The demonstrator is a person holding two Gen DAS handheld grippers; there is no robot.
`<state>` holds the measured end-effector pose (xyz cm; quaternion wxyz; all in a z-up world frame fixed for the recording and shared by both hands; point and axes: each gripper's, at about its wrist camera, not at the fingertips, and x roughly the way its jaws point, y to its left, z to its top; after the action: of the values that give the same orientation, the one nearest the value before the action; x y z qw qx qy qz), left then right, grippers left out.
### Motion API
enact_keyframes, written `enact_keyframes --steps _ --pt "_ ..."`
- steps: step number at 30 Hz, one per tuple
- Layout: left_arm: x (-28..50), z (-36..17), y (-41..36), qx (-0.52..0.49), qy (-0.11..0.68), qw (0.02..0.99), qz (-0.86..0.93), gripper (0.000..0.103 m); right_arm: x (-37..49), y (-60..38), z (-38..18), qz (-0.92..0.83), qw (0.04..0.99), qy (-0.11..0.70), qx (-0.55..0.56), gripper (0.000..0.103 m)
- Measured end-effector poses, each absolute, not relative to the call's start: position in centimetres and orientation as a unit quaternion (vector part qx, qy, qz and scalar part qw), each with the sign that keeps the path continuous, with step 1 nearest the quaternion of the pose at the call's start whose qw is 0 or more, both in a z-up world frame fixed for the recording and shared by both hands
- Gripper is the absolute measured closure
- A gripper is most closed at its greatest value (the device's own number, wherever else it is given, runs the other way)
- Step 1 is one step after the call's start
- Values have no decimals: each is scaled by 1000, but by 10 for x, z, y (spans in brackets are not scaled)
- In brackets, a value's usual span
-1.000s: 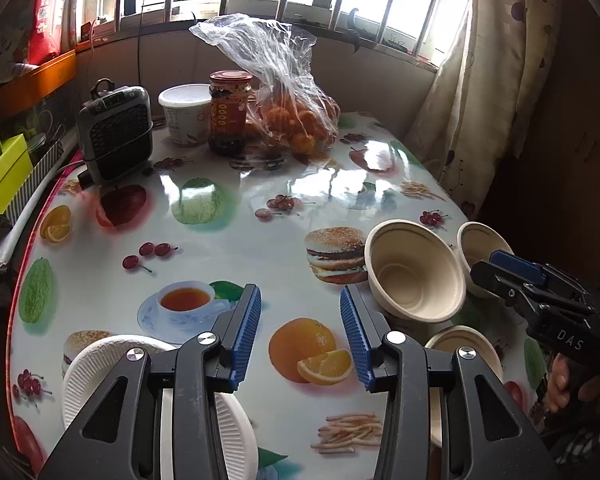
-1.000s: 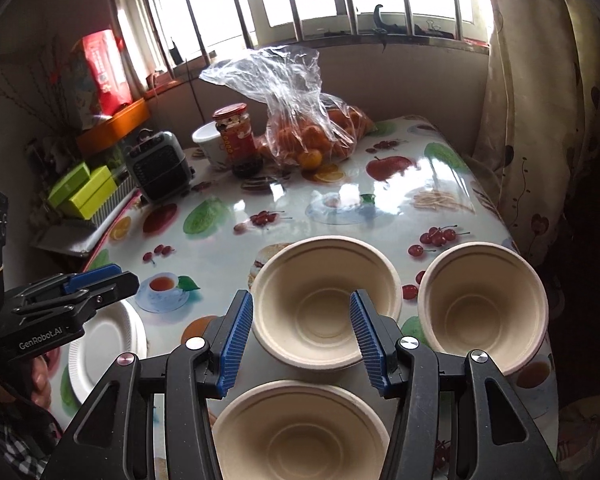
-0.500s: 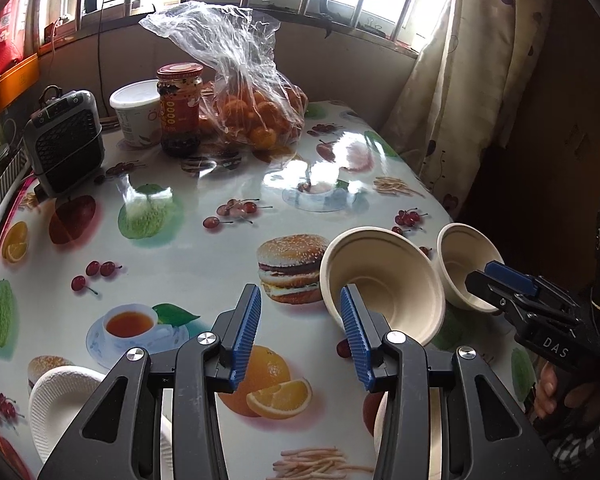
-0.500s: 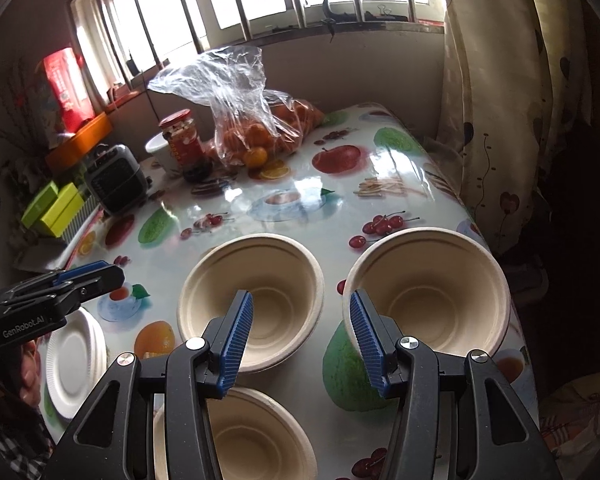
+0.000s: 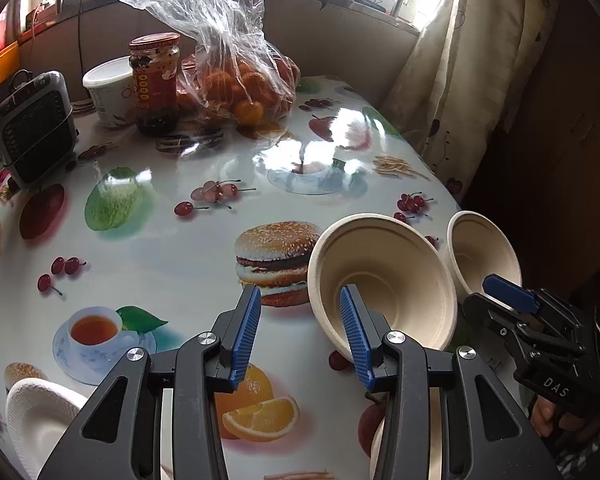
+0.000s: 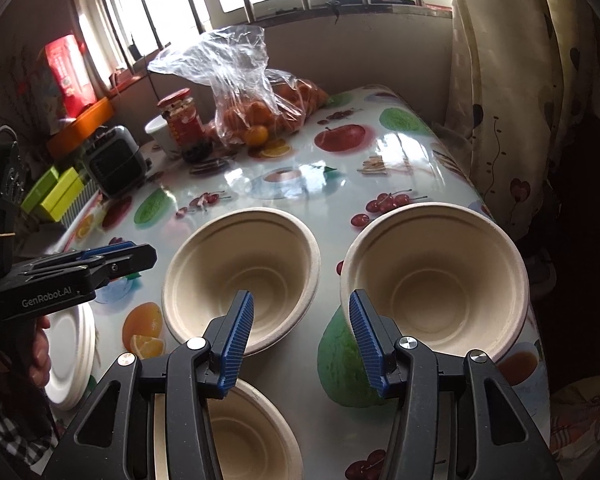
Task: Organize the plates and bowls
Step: 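Move both grippers over to the tan paper bowls, then close the left gripper on a tan bowl rim while the right closes on another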
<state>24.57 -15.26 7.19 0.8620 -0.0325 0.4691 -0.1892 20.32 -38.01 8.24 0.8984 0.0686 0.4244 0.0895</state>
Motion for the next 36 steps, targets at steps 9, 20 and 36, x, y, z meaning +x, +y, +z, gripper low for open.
enact_keyframes --steps 9,20,36 --pt "251 64 -154 -37 478 857 -188 60 211 -374 76 100 895 430 64 63" --pt "256 54 -157 -49 492 848 -191 69 218 -376 68 101 890 438 74 71" --pt "262 45 -161 -62 508 835 -202 83 222 -377 63 104 887 442 85 84"
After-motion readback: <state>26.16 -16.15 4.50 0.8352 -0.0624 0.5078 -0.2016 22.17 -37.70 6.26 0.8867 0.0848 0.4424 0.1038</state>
